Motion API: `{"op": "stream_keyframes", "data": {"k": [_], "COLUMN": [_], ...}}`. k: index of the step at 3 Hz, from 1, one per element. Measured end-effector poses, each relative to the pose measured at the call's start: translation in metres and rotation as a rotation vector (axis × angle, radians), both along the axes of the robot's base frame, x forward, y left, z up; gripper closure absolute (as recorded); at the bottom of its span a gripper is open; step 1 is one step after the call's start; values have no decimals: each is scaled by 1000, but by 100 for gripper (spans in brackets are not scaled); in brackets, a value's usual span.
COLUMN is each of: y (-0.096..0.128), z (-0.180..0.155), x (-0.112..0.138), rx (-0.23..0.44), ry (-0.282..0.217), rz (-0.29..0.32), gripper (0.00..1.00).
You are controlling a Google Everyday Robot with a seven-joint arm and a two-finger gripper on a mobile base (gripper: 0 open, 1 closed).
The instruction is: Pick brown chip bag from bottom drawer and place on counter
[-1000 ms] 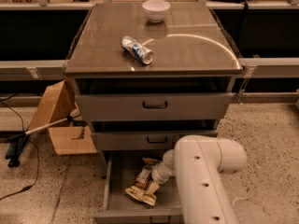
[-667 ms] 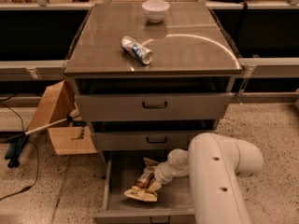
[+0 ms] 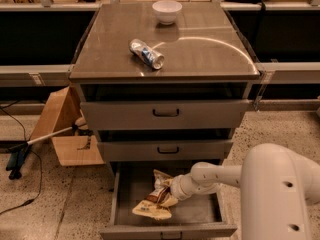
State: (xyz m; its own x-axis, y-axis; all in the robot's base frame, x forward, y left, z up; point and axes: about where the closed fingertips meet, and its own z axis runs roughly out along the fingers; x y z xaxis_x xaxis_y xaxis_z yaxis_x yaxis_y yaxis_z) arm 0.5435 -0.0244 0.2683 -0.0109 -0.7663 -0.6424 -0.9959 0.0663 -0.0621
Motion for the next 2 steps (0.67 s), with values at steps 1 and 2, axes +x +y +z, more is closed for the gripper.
{"op": "stream_keyframes", "data": {"k": [1, 2], "y": [0, 0], "z": [50, 91], "x": [-21, -29], "rx": [7, -12], "ry": [-53, -90], "rz": [5, 4], "gripper": [100, 100]}}
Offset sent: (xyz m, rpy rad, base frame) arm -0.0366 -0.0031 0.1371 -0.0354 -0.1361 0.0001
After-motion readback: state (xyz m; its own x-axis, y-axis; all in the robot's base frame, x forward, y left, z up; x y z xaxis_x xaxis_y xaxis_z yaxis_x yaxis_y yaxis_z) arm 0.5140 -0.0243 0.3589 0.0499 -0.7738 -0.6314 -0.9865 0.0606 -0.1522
